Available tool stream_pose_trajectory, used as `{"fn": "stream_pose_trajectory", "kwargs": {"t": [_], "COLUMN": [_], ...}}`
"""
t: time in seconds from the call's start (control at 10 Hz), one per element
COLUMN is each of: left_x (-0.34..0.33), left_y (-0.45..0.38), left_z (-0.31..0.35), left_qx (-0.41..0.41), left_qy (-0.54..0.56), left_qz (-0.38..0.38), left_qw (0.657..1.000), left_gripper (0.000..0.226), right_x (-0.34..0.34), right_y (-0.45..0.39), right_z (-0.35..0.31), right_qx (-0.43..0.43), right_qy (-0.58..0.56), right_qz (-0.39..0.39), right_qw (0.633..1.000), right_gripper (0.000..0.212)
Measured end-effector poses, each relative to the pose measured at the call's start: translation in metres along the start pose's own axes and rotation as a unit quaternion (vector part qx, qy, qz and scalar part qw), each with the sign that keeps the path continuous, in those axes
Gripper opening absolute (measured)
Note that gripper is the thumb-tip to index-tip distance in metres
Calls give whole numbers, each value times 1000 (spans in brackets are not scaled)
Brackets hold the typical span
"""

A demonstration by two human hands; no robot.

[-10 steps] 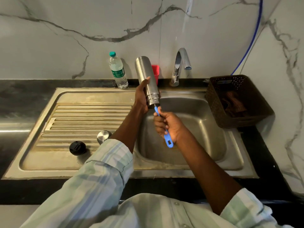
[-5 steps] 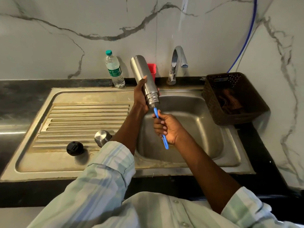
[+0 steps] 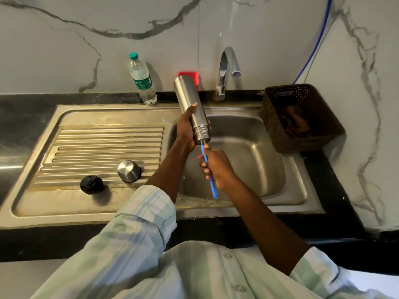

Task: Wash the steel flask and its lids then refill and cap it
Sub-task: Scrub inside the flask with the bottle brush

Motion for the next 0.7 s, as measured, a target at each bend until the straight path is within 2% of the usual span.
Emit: {"fn": "stream_pose_trajectory", "kwargs": {"t": [0.1, 0.2, 0.3, 0.4, 0.5, 0.6, 0.7], "left_x": [2, 1, -5, -12, -20, -33, -53], "left_y": [5, 15, 27, 41, 51, 72, 89], "left_z": [-11, -19, -23, -31, -42, -54, -64], "left_qx": [-1, 5, 17, 13, -6, -5, -2], "left_qy": [-12, -23, -5, -2, -29, -19, 8], "left_qz": [46, 40, 11, 23, 68, 104, 76], "left_qw": [999, 999, 1000, 1000, 997, 994, 997], "left_gripper": [80, 83, 69, 75, 74, 78, 72], "right_x": [10, 22, 10, 28, 61, 80, 94], "right_y": [19, 10, 7, 15, 38, 60, 49], "right_z": [-14, -3, 22, 35, 27, 19, 45], "right_qx": [118, 91, -101, -85, 23, 112, -48], "right_qy": [351, 186, -278, -256, 135, 372, -33], "right_qz": [282, 171, -256, -204, 125, 289, -38], "right_qw": [885, 963, 920, 941, 983, 875, 998], "right_gripper": [35, 31, 26, 31, 38, 35, 31]}}
Point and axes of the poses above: each hand's wrist, its own y-axis away from the middle knuckle, its own x-axis out of the back of the hand, z = x × y, the point moved 6 cm from there along -y, towards the middle knuckle, and after that the axes turned 13 degrees about -x, right-handed, at the moved point
